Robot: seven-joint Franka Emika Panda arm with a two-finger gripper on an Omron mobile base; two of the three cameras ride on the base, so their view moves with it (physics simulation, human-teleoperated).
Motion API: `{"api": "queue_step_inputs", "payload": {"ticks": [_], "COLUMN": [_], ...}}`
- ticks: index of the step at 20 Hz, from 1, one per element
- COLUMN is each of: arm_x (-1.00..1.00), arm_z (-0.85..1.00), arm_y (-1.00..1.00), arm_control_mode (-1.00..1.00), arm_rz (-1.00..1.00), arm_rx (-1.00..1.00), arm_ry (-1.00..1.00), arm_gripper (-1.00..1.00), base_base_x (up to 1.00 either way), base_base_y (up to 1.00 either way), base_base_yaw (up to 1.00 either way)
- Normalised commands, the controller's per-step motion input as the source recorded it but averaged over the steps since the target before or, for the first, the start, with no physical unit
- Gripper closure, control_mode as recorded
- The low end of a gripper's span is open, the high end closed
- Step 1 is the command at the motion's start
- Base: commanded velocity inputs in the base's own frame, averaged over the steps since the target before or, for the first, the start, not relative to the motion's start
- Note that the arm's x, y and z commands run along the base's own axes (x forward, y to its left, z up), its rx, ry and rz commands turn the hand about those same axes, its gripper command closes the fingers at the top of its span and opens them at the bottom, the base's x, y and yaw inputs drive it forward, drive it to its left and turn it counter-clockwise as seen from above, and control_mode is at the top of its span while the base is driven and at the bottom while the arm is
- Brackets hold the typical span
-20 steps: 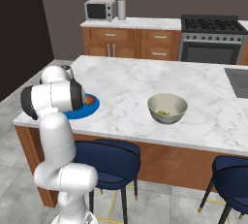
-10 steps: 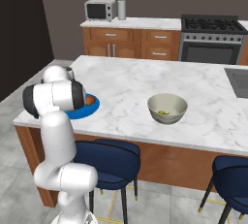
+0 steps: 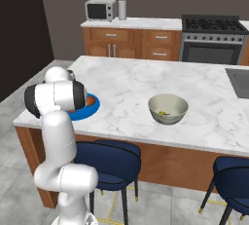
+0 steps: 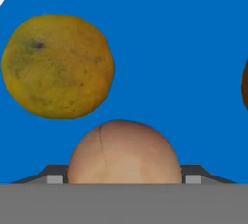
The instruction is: Take the fruits from the plate on the dining counter and place two fruits in each bowl.
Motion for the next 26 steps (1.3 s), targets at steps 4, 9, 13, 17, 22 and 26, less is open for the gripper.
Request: {"api": "queue_step_inputs", "payload": {"ticks": [4,9,13,17,22,26], "arm_x": [0.00,-0.13,-0.50,-0.66,-0.58,-0.44], "arm_z": [0.05,0.38,0.68,0.68,0.44,0.51], "arm_y": [0.00,-0.19,-0.44,-0.77,-1.00,-1.00], "arm_control_mode": [-1.00,-1.00,-1.00,-1.00,-1.00,-1.00], "arm_rz": [0.00,0.00,-0.06,-0.09,-0.01,-0.08], "arm_rx": [0.00,0.00,0.00,0.00,0.00,0.00], "arm_ry": [-0.03,0.00,0.00,0.00,0.00,0.02], "arm_gripper": [1.00,1.00,1.00,1.00,1.00,1.00], "base_base_x": [0.00,0.00,0.00,0.00,0.00,0.00], "base_base_y": [0.00,0.00,0.00,0.00,0.00,0.00], "base_base_yaw": [0.00,0.00,0.00,0.00,0.00,0.00]}}
